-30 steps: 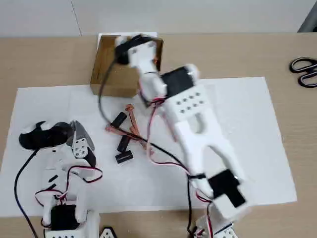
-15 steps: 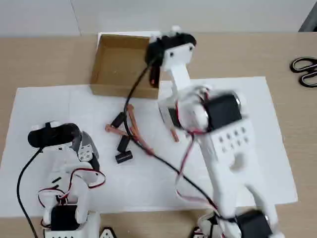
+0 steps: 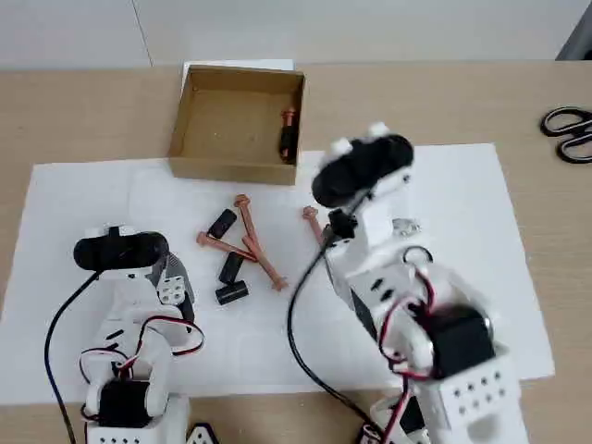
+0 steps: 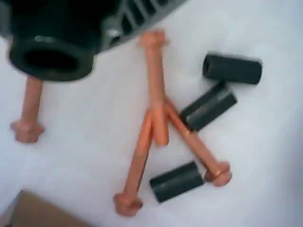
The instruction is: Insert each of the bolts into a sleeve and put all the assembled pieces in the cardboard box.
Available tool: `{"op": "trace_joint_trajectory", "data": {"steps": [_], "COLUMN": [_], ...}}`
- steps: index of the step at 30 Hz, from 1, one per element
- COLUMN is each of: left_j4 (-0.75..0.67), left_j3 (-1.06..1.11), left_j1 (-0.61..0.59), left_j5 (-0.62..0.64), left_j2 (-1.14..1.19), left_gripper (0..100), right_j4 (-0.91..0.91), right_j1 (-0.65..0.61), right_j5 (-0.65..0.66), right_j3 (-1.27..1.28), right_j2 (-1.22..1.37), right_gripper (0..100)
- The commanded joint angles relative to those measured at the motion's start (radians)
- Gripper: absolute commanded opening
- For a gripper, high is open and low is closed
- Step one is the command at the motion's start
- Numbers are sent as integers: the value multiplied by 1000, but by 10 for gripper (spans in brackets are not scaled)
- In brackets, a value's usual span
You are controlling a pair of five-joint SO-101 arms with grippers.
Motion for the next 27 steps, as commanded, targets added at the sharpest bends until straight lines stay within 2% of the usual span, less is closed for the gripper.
{"op": "trace_joint_trajectory", "data": {"steps": [1, 7, 11, 16, 19, 24, 27], "left_j4": [3, 64, 118, 175, 262, 474, 506], "left_j3": [-13, -122, -249, -584, -802, -1132, -1285], "left_j1": [6, 6, 5, 6, 15, 137, 212], "left_j5": [-3, -8, -60, -58, -54, 81, 176], "left_j2": [-6, 5, 143, 509, 775, 1134, 1295], "left_gripper": [7, 7, 7, 7, 6, 6, 6], "right_j4": [-125, -269, -349, -412, -414, -420, -435], "right_j1": [59, 151, 171, 186, 182, 186, 186], "right_j5": [11, 8, 8, 9, 8, -20, -37], "right_j3": [133, 238, 281, 367, 413, 525, 597], "right_j2": [-133, -216, -246, -297, -351, -506, -631], "right_gripper": [4, 4, 4, 4, 4, 4, 4]}}
